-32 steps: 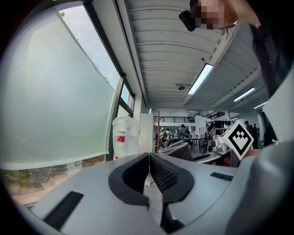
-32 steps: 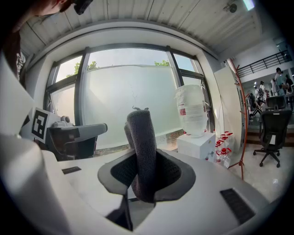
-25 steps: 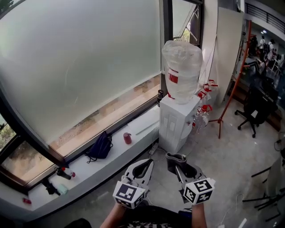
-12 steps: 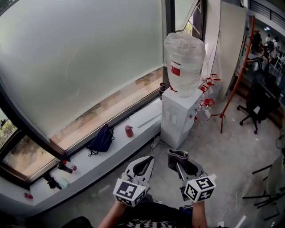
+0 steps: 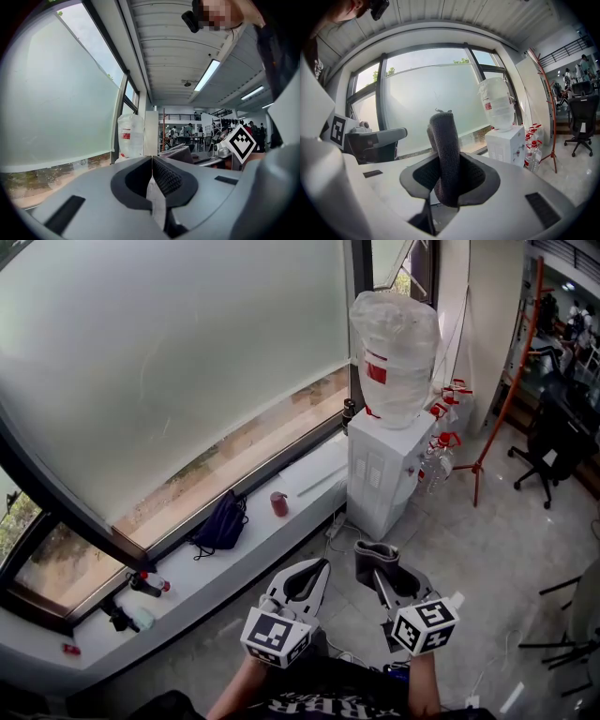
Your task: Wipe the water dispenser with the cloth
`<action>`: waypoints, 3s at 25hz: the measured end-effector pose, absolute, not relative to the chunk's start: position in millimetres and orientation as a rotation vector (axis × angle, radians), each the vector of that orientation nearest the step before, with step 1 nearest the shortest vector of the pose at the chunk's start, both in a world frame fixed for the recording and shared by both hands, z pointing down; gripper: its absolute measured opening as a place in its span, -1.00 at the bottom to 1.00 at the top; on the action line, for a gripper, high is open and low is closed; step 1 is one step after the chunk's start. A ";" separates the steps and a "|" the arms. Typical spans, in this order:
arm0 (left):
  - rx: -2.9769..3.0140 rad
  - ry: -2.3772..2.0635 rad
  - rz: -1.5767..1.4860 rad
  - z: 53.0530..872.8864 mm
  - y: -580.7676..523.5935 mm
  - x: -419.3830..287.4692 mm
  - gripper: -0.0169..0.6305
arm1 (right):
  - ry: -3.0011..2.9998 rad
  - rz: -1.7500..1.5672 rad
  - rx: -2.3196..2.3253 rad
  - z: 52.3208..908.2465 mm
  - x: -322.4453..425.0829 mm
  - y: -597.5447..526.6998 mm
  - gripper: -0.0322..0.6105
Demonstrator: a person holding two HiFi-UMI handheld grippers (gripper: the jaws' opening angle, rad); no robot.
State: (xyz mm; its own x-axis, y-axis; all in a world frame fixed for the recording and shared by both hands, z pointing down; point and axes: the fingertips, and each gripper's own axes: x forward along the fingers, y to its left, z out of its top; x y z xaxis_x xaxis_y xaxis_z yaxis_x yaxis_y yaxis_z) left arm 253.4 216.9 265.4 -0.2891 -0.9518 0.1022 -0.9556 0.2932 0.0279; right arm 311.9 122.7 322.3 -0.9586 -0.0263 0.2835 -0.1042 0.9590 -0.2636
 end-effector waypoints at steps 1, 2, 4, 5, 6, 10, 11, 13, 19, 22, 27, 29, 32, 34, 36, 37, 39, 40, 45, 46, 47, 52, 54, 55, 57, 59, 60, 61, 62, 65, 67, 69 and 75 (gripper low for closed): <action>1.812 -2.441 0.058 265.8 215.9 251.0 -0.89 | -2.829 0.404 0.098 323.0 309.3 121.6 -0.55; 1.815 -2.437 0.056 266.4 214.5 247.8 -0.89 | -2.826 0.404 0.101 323.7 306.2 120.0 -0.55; 1.818 -2.431 0.048 268.1 210.1 238.2 -0.89 | -2.821 0.401 0.108 325.3 298.2 115.5 -0.55; 1.821 -2.427 0.045 269.1 207.2 232.0 -0.89 | -2.817 0.399 0.115 326.2 293.1 112.5 -0.55; 1.825 -2.422 0.043 270.4 204.2 225.2 -0.89 | -2.813 0.398 0.125 327.3 287.5 109.1 -0.55; 1.857 -2.384 0.043 280.5 194.1 193.1 -0.89 | -2.798 0.407 0.181 334.1 258.5 96.3 -0.55; 1.863 -2.374 0.042 283.7 192.0 181.9 -0.89 | -2.793 0.408 0.195 336.5 248.5 93.3 -0.55; 1.870 -2.361 0.033 288.4 187.6 153.8 -0.89 | -2.783 0.407 0.227 341.1 224.6 85.9 -0.55; 1.911 -2.329 0.039 287.2 182.6 49.5 -0.89 | -2.759 0.411 0.343 341.1 137.3 64.7 -0.55; 1.947 -2.310 0.029 282.8 180.3 3.7 -0.89 | -2.760 0.400 0.392 333.9 98.2 59.0 -0.55; 2.037 -2.221 0.013 287.3 173.5 -44.3 -0.89 | -2.738 0.401 0.511 336.7 52.9 50.9 -0.55; 2.062 -2.186 0.005 291.9 170.3 -57.1 -0.89 | -2.718 0.403 0.548 340.8 44.3 47.8 -0.55; 2.066 -2.152 -0.015 300.3 166.0 -75.2 -0.89 | -2.688 0.404 0.591 345.5 38.3 42.6 -0.55; 2.066 -2.126 -0.028 305.8 162.3 -80.6 -0.89 | -2.669 0.412 0.630 347.2 41.3 37.4 -0.55; 2.071 -2.093 -0.045 311.2 156.5 -79.9 -0.89 | -2.647 0.421 0.665 349.6 48.1 30.9 -0.55; 2.073 -2.079 -0.053 313.5 152.7 -79.2 -0.89 | -2.636 0.423 0.678 350.9 51.1 26.8 -0.55; 2.077 -2.068 -0.060 315.0 143.9 -80.5 -0.89 | -2.624 0.425 0.695 352.7 53.1 16.8 -0.55; 2.080 -2.070 -0.058 314.6 139.2 -82.8 -0.89 | -2.623 0.426 0.697 353.3 51.9 11.1 -0.55; 2.062 -2.098 -0.025 316.2 105.9 -95.4 -0.89 | -2.635 0.450 0.701 358.3 46.3 -29.6 -0.55; 2.056 -2.101 -0.015 317.5 96.0 -97.2 -0.89 | -2.634 0.459 0.706 360.5 45.7 -41.3 -0.55; 2.051 -2.101 -0.003 318.5 85.5 -98.8 -0.89 | -2.633 0.469 0.710 362.8 44.5 -53.3 -0.55; 2.048 -2.126 0.036 312.0 26.6 -107.6 -0.89 | -2.649 0.567 0.676 372.4 26.1 -111.1 -0.55; 2.040 -2.139 0.036 310.0 3.9 -110.6 -0.89 | -2.650 0.600 0.648 377.7 16.5 -131.5 -0.55; 2.035 -2.145 0.037 309.7 -7.0 -112.0 -0.89 | -2.647 0.605 0.632 380.5 11.6 -141.2 -0.55; 2.018 -2.163 0.047 309.6 -26.7 -115.5 -0.89 | -2.639 0.603 0.599 386.3 2.1 -159.2 -0.55; 1.992 -2.190 0.052 308.4 -41.8 -119.9 -0.89 | -2.630 0.610 0.568 392.9 -6.3 -173.8 -0.55; 1.977 -2.204 0.052 307.4 -47.7 -122.3 -0.89 | -2.623 0.616 0.554 396.8 -10.1 -180.0 -0.55; 1.965 -2.218 0.052 306.4 -52.9 -124.8 -0.89 | -2.615 0.622 0.539 401.3 -14.2 -185.7 -0.55; 1.955 -2.232 0.054 305.7 -57.4 -127.3 -0.89 | -2.605 0.629 0.523 406.1 -18.7 -190.9 -0.55; 1.926 -2.266 0.075 305.7 -66.6 -134.2 -0.89 | -2.560 0.710 0.479 423.0 -37.4 -202.8 -0.55; 1.911 -2.275 0.094 308.4 -69.6 -138.5 -0.89 | -2.521 0.793 0.479 435.0 -56.2 -210.6 -0.55; 1.897 -2.275 0.105 312.1 -71.4 -143.9 -0.89 | -2.494 0.854 0.491 445.0 -82.3 -217.4 -0.55; 1.906 -2.241 0.125 317.8 -71.8 -168.4 -0.89 | -2.420 1.097 0.565 460.3 -164.9 -219.2 -0.55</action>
State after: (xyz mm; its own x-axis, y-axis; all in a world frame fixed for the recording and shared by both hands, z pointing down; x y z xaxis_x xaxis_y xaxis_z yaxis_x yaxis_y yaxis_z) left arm -168.4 -71.8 317.8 -0.1509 -0.9674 0.2035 -0.9840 0.1667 0.0630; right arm -164.9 -219.2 460.3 -0.8283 -0.1876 0.5279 -0.5207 0.6057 -0.6017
